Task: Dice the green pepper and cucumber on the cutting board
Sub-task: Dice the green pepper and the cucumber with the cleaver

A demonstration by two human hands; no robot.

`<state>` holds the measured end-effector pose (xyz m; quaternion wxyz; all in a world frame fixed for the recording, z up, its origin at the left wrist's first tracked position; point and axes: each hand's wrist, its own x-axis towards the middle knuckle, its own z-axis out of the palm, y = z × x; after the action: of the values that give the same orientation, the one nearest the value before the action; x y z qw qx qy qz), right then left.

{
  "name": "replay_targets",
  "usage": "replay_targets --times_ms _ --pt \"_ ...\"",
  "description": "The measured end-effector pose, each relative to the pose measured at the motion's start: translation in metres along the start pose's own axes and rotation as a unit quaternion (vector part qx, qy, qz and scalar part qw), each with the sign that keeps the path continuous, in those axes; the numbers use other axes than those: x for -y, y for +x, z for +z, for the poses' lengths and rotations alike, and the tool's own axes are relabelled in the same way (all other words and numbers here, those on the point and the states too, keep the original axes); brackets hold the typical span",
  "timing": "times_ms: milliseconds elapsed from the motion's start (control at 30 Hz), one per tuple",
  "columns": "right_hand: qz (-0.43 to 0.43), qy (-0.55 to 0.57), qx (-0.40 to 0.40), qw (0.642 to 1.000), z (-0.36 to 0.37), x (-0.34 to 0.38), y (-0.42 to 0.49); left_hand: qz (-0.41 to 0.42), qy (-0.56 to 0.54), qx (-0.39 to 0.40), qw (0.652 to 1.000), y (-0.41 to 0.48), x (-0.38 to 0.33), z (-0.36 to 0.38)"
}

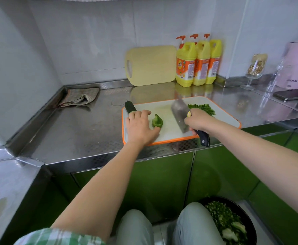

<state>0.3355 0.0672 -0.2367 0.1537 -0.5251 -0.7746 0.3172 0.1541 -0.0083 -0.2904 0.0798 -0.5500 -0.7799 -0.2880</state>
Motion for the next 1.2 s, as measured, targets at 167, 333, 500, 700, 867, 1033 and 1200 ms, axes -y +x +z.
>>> replay_targets --times_ms 167,333,500,700,867,1033,1200 --pt "-0.048 0.014 0.000 0.999 0.002 0.007 -0.003 -0.038 0.018 -0.016 0.999 -0.001 0.012 -0.009" --pt "-0.004 -0.053 0.055 0.997 0.003 0.019 -0.004 -0.069 0.036 0.001 0.997 -0.004 0.029 -0.017" --pt "-0.002 -0.114 0.076 0.991 0.006 0.037 -0.003 -0.065 0.055 0.020 0.996 -0.005 0.037 -0.017" --pt "-0.005 -0.182 0.057 0.982 0.016 0.043 -0.008 -0.099 0.039 0.013 0.994 0.004 0.018 -0.013" --pt "-0.001 -0.195 0.055 0.979 0.015 0.040 -0.007 -0.111 0.035 -0.029 0.993 0.004 0.010 -0.004" --pt "-0.001 -0.185 0.051 0.981 0.013 0.038 -0.009 0.005 0.034 -0.051 0.998 -0.003 0.004 0.000" --pt "-0.012 -0.151 0.038 0.988 0.015 0.034 -0.008 -0.016 0.020 0.001 1.000 0.009 -0.009 0.007"
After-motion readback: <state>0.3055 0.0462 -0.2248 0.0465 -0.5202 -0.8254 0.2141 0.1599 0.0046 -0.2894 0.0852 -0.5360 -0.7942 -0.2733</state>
